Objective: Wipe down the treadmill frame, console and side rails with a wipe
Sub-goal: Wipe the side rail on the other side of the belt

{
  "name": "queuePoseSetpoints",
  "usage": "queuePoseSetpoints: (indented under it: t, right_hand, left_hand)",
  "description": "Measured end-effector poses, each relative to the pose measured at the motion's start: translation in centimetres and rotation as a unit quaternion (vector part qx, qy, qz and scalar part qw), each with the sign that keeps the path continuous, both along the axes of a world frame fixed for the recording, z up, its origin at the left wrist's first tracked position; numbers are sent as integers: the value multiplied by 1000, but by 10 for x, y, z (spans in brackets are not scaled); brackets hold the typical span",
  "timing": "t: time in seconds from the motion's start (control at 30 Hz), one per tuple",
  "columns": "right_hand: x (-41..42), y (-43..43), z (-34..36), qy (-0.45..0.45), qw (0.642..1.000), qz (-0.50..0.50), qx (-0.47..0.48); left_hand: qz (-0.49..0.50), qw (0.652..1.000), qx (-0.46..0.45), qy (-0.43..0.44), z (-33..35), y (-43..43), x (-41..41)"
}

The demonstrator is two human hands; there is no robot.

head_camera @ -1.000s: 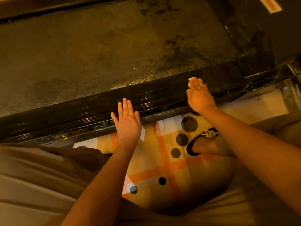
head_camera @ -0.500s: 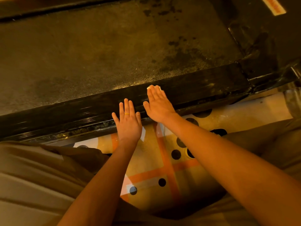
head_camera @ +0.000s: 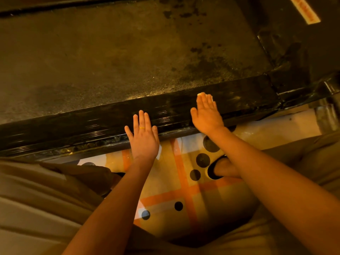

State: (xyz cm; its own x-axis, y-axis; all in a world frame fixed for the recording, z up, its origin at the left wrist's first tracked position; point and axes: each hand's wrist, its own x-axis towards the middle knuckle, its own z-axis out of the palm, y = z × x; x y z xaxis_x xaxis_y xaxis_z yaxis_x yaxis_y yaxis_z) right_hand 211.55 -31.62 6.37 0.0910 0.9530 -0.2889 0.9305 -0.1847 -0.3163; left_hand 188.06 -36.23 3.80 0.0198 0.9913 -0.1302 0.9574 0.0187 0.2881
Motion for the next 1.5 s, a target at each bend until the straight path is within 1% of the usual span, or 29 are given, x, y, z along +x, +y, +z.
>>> queuePoseSetpoints:
  t: [0.07, 0.1, 0.13, 0.23, 0.27, 0.33, 0.4, 0.47, 0.63, 0.73, 0.8, 0.9, 1.0, 1.13, 1.2, 1.27, 1.37, 1.5]
  right_hand:
    - [4, -1, -2, -3, 999, 49, -2]
    - [12, 2, -3, -6, 998, 55, 3]
    - [24, 6, -3, -12, 999, 45, 7]
    - [58, 15, 0, -17, 998, -51, -14]
    - [64, 14, 0, -22, 997, -68, -20]
    - [57, 5, 1, -24, 997, -68, -15]
    - [33, -11, 2, -20, 999, -35, -6]
    - [-2, -23, 4, -9, 1000, 20, 2]
    - [-88, 3, 6, 30, 990, 135, -34]
    - [-100, 19, 3, 11, 981, 191, -31]
    - [-87, 24, 1, -4, 978, 208, -20]
    - [-36, 34, -2, -13, 988, 151, -2]
    - [21, 34, -1, -23, 994, 100, -23]
    - [40, -2, 7, -21, 993, 109, -34]
    - [37, -28, 9, -16, 992, 120, -35]
    - [40, -36, 7, -21, 991, 129, -32]
    - [46, -2, 6, -22, 992, 126, -24]
    - [50, 53, 9, -18, 993, 95, -61]
  left_hand:
    - [-1, 1000, -2, -1, 0, 0, 0]
    - [-1, 1000, -3, -1, 0, 0, 0]
    - [0, 1000, -3, 0, 0, 0, 0]
    - [1, 1000, -2, 0, 0, 0, -1]
    - [2, 1000, -1, -2, 0, 0, 0]
    - [5, 1000, 3, -6, 0, -1, 0]
    - [5, 1000, 7, -8, 0, 0, 1]
    - [4, 1000, 5, -9, 0, 0, 1]
    - [-6, 1000, 4, 4, 0, 0, -2]
    - [-2, 1000, -8, 15, 1, 2, -1]
    - [16, 1000, -11, 17, 4, 4, 5]
    - [37, 999, -14, 15, 7, 9, 21]
    - [0, 1000, -12, 15, 8, 21, 41]
    - [-32, 999, -10, 17, 8, 31, 66]
    - [-16, 1000, -13, 13, 8, 32, 77]
    - [6, 1000, -9, 10, 8, 30, 85]
    - [-9, 1000, -13, 13, 8, 23, 97]
    - [-65, 997, -35, 15, 12, 6, 100]
